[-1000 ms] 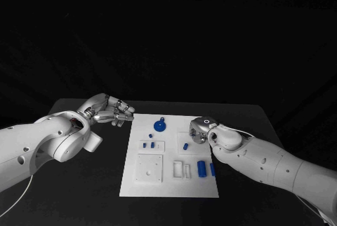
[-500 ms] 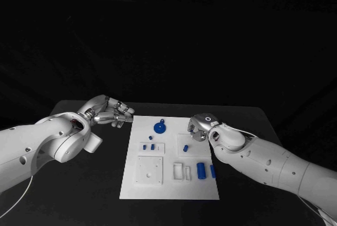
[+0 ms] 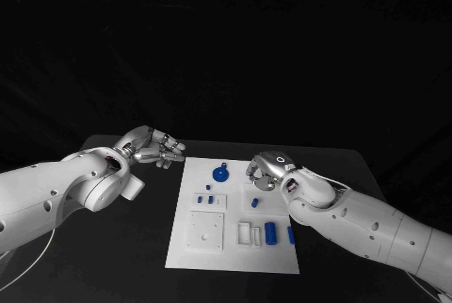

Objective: Assemble the parts on the task board

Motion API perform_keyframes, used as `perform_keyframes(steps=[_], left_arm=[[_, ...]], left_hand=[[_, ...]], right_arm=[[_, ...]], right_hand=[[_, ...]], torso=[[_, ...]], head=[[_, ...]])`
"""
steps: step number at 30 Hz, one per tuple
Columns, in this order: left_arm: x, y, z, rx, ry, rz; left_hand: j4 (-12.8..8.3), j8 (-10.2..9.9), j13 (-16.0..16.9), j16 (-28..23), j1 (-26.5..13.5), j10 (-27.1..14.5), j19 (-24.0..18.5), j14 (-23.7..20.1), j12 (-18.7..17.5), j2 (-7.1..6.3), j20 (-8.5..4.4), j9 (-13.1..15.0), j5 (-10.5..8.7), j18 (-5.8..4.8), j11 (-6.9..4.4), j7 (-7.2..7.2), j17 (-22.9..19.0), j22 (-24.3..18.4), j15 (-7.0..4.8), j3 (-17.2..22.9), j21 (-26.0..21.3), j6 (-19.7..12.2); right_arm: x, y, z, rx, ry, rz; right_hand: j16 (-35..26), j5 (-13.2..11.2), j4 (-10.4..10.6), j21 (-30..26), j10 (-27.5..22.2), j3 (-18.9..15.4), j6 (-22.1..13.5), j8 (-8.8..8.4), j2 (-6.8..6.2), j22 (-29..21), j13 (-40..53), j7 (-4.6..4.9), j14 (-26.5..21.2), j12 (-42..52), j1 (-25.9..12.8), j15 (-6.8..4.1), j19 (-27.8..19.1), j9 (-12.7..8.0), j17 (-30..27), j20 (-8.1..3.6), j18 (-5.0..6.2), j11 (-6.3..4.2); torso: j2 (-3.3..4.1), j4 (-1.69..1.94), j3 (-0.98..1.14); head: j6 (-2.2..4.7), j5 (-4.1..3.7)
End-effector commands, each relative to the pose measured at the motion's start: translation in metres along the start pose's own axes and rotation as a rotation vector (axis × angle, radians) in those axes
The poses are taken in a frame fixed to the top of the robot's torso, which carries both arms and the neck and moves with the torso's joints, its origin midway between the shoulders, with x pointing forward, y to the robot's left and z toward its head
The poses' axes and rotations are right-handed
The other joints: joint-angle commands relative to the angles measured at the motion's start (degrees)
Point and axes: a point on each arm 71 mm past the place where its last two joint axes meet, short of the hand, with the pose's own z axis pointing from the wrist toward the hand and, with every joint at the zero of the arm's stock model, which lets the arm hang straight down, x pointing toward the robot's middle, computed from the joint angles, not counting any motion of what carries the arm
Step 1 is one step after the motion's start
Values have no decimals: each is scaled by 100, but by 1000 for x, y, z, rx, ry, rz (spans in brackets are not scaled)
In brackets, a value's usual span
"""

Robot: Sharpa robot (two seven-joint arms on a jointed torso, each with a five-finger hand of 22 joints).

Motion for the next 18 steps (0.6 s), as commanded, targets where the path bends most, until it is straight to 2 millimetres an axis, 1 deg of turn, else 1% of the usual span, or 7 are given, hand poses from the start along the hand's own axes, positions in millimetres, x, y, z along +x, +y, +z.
perform_keyframes(steps=[1, 4, 5, 10, 12, 13, 18], left_arm=[[-3, -2, 3, 23, -30, -32], [-5, -2, 5, 24, -48, -52], [-6, -2, 6, 24, -53, -59], [-7, -2, 10, 24, -78, -90], [-6, -2, 12, 24, -86, -101], [-6, -2, 13, 23, -88, -105], [-4, -4, 17, 24, -95, -112]], left_hand=[[9, -56, -30, -43, -23, -26, -33, -9, -323, 38, 30, -54, 26, 30, 70, 34, -19, 113, 55, -3, -30, -147], [-10, -253, -33, -129, -39, 44, -28, 10, -828, 19, 70, -274, 39, 72, 144, 123, -88, 109, 98, 60, -42, -413], [-30, -298, -1, -165, -68, 288, -22, 40, -1378, -32, 120, -493, 33, 124, 160, 138, -134, 111, 138, 133, -54, -421], [14, -404, -33, -544, -93, 319, -68, 16, -2383, -80, 167, -511, 52, 162, 283, 223, -344, 71, 184, 256, -223, -525], [14, -404, -33, -544, -93, 319, -68, 16, -2383, -80, 167, -511, 52, 162, 283, 223, -344, 71, 184, 256, -223, -525], [74, -454, -24, -609, -60, 532, -22, 46, -2761, -126, 149, -512, 51, 139, 288, 214, -346, 108, 171, 283, -341, -504], [78, -457, -24, -608, -53, 536, -23, 38, -2753, -120, 149, -512, 51, 139, 287, 215, -341, 108, 170, 284, -346, -501]], right_arm=[[-4, 18, -2, -53, -45, 85], [-4, 34, -2, -87, -48, 113], [-4, 39, -2, -98, -46, 121], [-4, 59, -3, -141, -32, 141], [-3, 66, -3, -158, -25, 146], [-2, 69, -3, -165, -23, 148], [3, 81, -5, -190, -13, 153]], right_hand=[[-26, -5, 29, -30, 157, 23, 38, 10, -19, 6, 7, 5, 9, 39, 30, -20, 202, -8, 11, -33, 121, -61], [-34, -5, 33, -34, 156, 22, 37, 10, -17, 7, 7, 7, 11, 39, 28, -22, 203, -10, 13, -33, 121, -60], [-34, -5, 33, -34, 156, 22, 37, 10, -17, 7, 7, 7, 11, 39, 28, -22, 203, -10, 13, -33, 121, -60], [-48, -5, 37, -47, 150, 5, 31, 9, -6, 2, 7, 8, 12, 39, 27, -22, 205, -15, 19, -33, 119, -60], [-49, -5, 38, -48, 149, 4, 30, 9, -5, 2, 7, 8, 12, 39, 27, -22, 205, -15, 20, -33, 119, -60], [-55, -5, 35, -55, 146, -8, 25, 9, 3, -1, 7, 10, 13, 40, 29, -21, 207, -17, 25, -33, 118, -59], [-60, -5, 34, -62, 141, -18, 23, 10, 13, -4, 7, 11, 14, 38, 27, -21, 208, -18, 31, -32, 117, -58]], torso=[[-23, 29, -10], [-41, 29, -24], [-44, 29, -26], [-71, 41, -60], [-87, 50, -74], [-95, 51, -81], [-116, 71, -110]], head=[[-7, 70], [-3, 126], [0, 140], [-11, 246], [-20, 311], [-25, 344], [-44, 522]])
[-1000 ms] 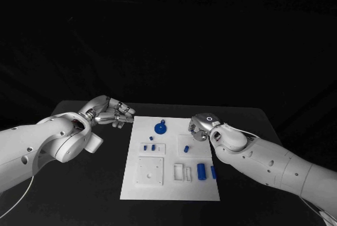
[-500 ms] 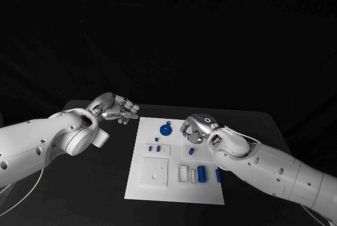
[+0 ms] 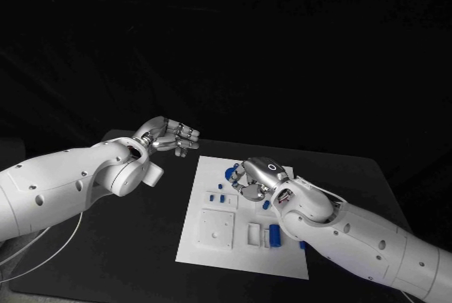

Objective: Assemble the parts on the task board

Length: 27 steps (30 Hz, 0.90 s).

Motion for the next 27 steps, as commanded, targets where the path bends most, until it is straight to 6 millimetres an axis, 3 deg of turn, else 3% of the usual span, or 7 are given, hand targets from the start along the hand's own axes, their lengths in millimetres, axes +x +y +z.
perform_keyframes(steps=[1, 2, 7, 15, 21, 23, 27], left_arm=[[0, -3, 3, 17, -30, -37], [0, -4, 4, 17, -31, -38], [4, -5, 9, 19, -34, -40], [9, -6, 14, 17, -29, -40], [13, -8, 16, 22, -18, -43], [14, -8, 16, 24, -17, -43], [14, -8, 16, 25, -16, -44]], left_hand=[[13, -20, 4, -18, 8, 30, 35, 28, -14, -58, 6, -3, 18, 28, -6, 11, 1, 109, 16, 17, -24, 29], [13, -20, 4, -18, 8, 30, 35, 28, -14, -58, 6, -3, 18, 28, -6, 11, 1, 109, 16, 17, -24, 29], [21, -29, 3, -22, 16, 27, 29, 16, -8, -49, 7, -4, 25, 28, -4, 17, 6, 112, 18, 19, -31, 23], [19, -38, 3, -24, 43, 29, 26, 12, -4, -32, 5, -5, 26, 30, -3, 21, 11, 117, 17, 28, -29, 11], [57, 12, 3, -26, 45, 38, 28, 18, -16, -16, 12, -1, 25, 33, 1, 45, 26, 112, 22, -3, -29, -135], [65, 23, 3, -25, 38, 41, 32, 22, -17, -11, 12, -2, 25, 32, 1, 48, 29, 110, 22, -6, -32, -150], [67, 39, 3, -27, 36, 43, 36, 24, -19, -11, 12, -1, 30, 32, 1, 48, 31, 108, 21, -7, -38, -166]], right_arm=[[6, 8, -1, -34, 22, -4], [8, 10, -1, -38, 24, -4], [21, 17, -4, -53, 42, -6], [44, 23, -12, -76, 53, -41], [59, 22, -19, -75, 77, -54], [64, 21, -21, -71, 87, -58], [73, 20, -24, -63, 104, -61]], right_hand=[[-38, 13, 1, -27, 141, -19, 23, 10, 14, -3, 7, 11, 13, 18, 29, -22, 199, -5, 9, -43, 117, -58], [-38, 13, 1, -27, 141, -19, 23, 10, 14, -3, 7, 11, 13, 18, 29, -22, 199, -5, 9, -43, 117, -58], [-44, 13, -9, -32, 139, -26, 18, 10, 25, -5, 7, 12, 16, 18, 28, -22, 203, -6, 18, -43, 117, -57], [-55, 14, -21, -39, 137, -31, 16, 12, 34, -8, 8, 13, 20, 20, 17, -21, 206, -2, 27, -42, 118, -57], [-55, 14, -21, -39, 137, -31, 16, 12, 34, -8, 8, 13, 20, 20, 17, -21, 206, -2, 27, -42, 118, -57], [-59, 14, -30, -39, 140, -23, 16, 10, 35, -10, 8, 12, 27, 20, 13, -23, 211, 2, 34, -43, 119, -58], [-59, 14, -30, -39, 140, -23, 16, 10, 35, -10, 8, 12, 27, 20, 13, -23, 211, 2, 34, -43, 119, -58]], torso=[[-25, 22, -32], [-28, 25, -40], [-10, 17, -23], [-11, 25, -24], [-9, 9, -31], [-6, 7, -19], [-7, 10, -16]], head=[[-12, 139], [-16, 172], [-46, 299], [-86, 467], [-139, 520], [-154, 533], [-175, 561]])
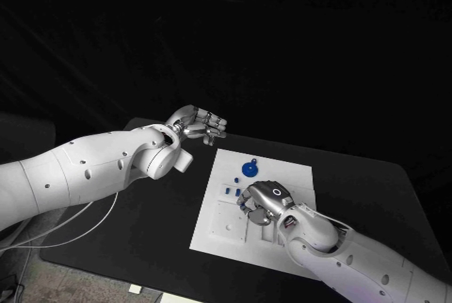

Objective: Assemble the parts on the task board

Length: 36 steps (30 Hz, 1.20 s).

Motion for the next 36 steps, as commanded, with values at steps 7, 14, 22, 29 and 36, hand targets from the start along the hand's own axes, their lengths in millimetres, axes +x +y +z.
perform_keyframes(steps=[7, 14, 22, 29, 36], left_arm=[[2, -3, 1, 14, 6, -11], [3, -4, 2, 12, 15, -13], [6, -5, 3, 13, 26, -15], [6, -5, 3, 13, 31, -15], [7, -6, 4, 16, 35, -16]], left_hand=[[21, 66, 2, -26, 58, 48, 56, 34, -20, -5, 6, -3, 32, 41, -2, 0, 10, 114, 18, 3, -38, -59], [25, 73, 2, -25, 46, 42, 59, 36, -26, -1, 8, -4, 28, 42, 2, 4, 13, 117, 21, 1, -30, -76], [34, 80, 2, -26, 28, 32, 59, 34, -30, 3, 12, -3, 20, 41, 3, 6, 15, 113, 24, -4, -33, -89], [34, 80, 2, -26, 28, 32, 59, 34, -30, 3, 12, -3, 20, 41, 3, 6, 15, 113, 24, -4, -33, -89], [92, 111, 3, -24, -20, 8, 78, 33, -18, 22, 23, -3, -46, 33, 4, 5, 24, 91, 31, -47, -93, -109]], right_arm=[[14, 2, -3, -12, 10, -33], [20, 0, -5, -6, 20, -33], [23, 0, -5, -3, 23, -32], [25, 0, -5, 0, 24, -31], [27, 0, -4, 2, 23, -32]], right_hand=[[-36, 35, -19, -35, 121, 1, 15, 12, 44, -12, 7, 12, 23, 37, 10, -32, 231, 9, 12, -39, 120, -76], [-40, 35, -24, -33, 120, 5, 16, 12, 48, -14, 7, 11, 24, 36, 10, -33, 232, 11, 16, -40, 120, -75], [-40, 35, -24, -33, 120, 5, 16, 12, 48, -14, 7, 11, 24, 36, 10, -33, 232, 11, 16, -40, 120, -75], [-49, 35, -36, -27, 124, 13, 16, 12, 48, -17, 7, 11, 30, 37, 2, -33, 234, 18, 26, -41, 122, -76], [-49, 35, -36, -27, 124, 13, 16, 12, 48, -17, 7, 11, 30, 37, 2, -33, 234, 18, 26, -41, 122, -76]], torso=[[4, 3, 15], [6, 5, 7], [8, 3, 9], [2, 1, 12], [4, -2, 11]], head=[[-72, 126], [-91, 219], [-131, 273], [-160, 291], [-177, 303]])
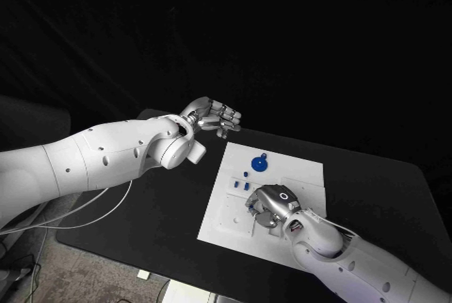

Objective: Assemble the parts on the task board

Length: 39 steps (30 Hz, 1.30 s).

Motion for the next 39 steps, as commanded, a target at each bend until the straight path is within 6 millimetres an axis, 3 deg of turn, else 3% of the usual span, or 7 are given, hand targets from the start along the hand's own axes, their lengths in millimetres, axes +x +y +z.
perform_keyframes(steps=[1, 22, 39], left_arm=[[2, -3, 1, 13, 18, -9], [3, -5, 2, 8, 38, -4], [2, -4, 2, 5, 42, 1]], left_hand=[[48, 26, 2, -25, -21, 6, 64, 9, -12, 26, 3, -4, -71, 32, 4, -2, 9, 86, 9, -2, -39, -35], [61, 41, 1, -29, 10, -18, 90, 6, -2, 24, 2, -5, -72, 29, 8, 2, 12, 100, 11, -29, -104, -49], [70, 43, 2, -29, 4, -27, 94, 4, -2, 24, 4, -5, -68, 29, 10, 4, 13, 102, 14, -33, -119, -54]], right_arm=[[0, 2, 0, -15, -9, -14], [7, 4, 2, -13, 0, -11], [11, 2, -1, -5, 11, -15]], right_hand=[[-15, 13, -28, -12, 123, 21, 17, 17, 42, -5, 7, 11, 11, 26, -5, -18, 201, 5, 5, -31, 123, -76], [-24, 14, -38, -1, 127, 30, 15, 17, 46, -17, 8, 10, 24, 27, -18, -20, 206, 16, 19, -30, 126, -78], [-33, 12, -44, 9, 131, 28, 17, 17, 50, -28, 7, 8, 30, 25, -20, -23, 205, 21, 27, -34, 125, -79]], torso=[[-1, -3, 0], [-1, 11, 5], [2, 3, 2]], head=[[-9, 11], [-49, 84], [-80, 84]])
